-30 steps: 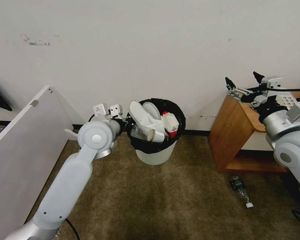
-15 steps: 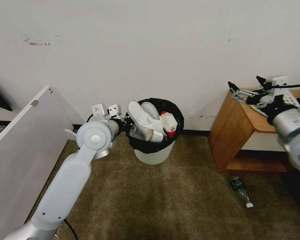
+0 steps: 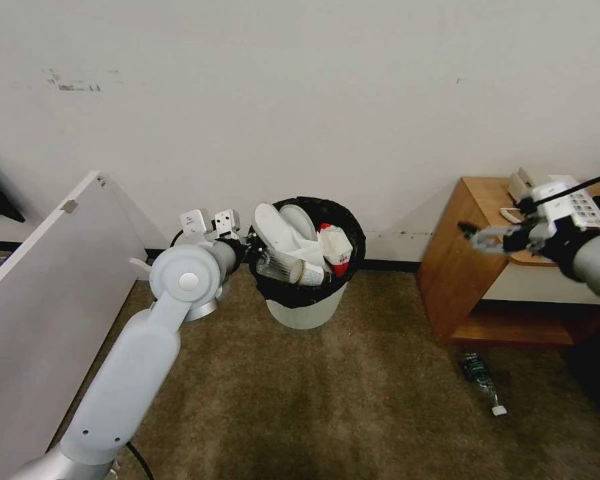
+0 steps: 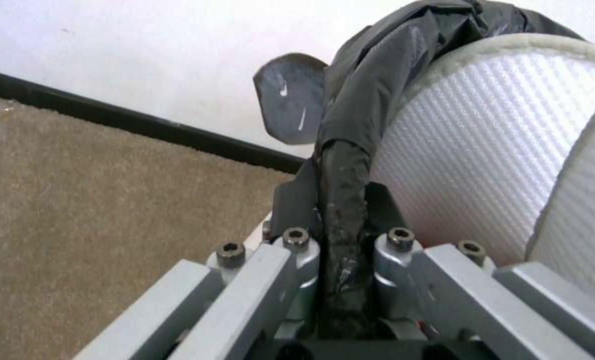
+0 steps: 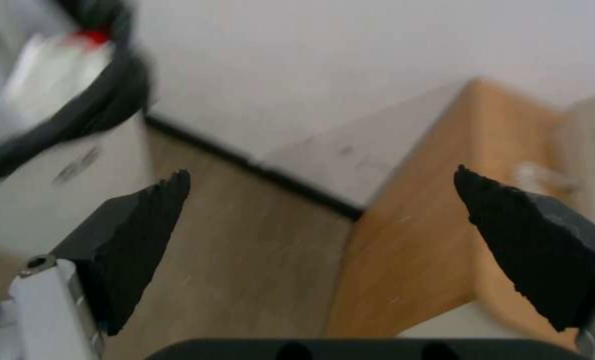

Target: Pick up the trash bin, then pick up the garbage from the floor and place it into the trash bin.

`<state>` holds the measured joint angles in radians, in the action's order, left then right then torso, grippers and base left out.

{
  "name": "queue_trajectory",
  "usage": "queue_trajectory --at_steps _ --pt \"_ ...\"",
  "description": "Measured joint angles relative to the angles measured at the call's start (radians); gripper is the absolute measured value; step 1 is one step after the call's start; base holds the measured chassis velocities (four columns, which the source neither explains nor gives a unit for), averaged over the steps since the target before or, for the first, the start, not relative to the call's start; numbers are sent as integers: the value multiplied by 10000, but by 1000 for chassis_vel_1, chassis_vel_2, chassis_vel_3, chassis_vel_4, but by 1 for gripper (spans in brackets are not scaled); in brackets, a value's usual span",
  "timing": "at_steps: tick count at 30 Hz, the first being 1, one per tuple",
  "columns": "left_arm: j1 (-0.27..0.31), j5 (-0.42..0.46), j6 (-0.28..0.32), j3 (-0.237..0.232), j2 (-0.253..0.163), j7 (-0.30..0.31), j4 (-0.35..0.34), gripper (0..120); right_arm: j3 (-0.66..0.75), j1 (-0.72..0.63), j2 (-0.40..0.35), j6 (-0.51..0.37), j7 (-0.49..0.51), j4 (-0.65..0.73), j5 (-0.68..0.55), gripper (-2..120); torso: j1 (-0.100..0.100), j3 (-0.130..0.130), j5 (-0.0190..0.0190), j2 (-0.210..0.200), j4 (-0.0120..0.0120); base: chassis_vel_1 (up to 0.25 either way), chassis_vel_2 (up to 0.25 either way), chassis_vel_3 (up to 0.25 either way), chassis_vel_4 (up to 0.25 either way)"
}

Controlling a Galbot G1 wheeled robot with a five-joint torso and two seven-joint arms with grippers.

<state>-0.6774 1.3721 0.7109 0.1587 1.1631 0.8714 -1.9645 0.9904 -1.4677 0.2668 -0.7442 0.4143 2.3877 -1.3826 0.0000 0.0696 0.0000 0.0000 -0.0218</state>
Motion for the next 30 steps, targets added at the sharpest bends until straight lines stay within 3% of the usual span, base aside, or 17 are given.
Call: queue_trajectory --at_steps 5,7,17,22,30 --pt "-78 -20 3 39 -27 -3 -37 4 -135 -403 -126 66 -305 246 35 100 0 0 0 0 1 0 0 0 0" --pt "-136 -22 5 58 -65 -7 -108 4 -146 -1231 -336 628 -1250 343 712 100 0 0 -1 0 0 0 0 0 0" --pt "-164 -22 5 63 -76 -7 -152 4 -164 -2544 -597 1496 -2375 381 1396 100 0 0 -1 0 0 0 0 0 0" --pt "-243 -32 4 81 -85 4 -209 4 -158 -4034 -1035 2319 -3578 128 2840 100 0 1 0 0 0 0 0 0 0" --pt "-271 -47 1 93 -93 14 -215 4 -232 -5515 -1408 2888 -3861 -659 3780 100 1 1 0 0 0 0 0 0 0"
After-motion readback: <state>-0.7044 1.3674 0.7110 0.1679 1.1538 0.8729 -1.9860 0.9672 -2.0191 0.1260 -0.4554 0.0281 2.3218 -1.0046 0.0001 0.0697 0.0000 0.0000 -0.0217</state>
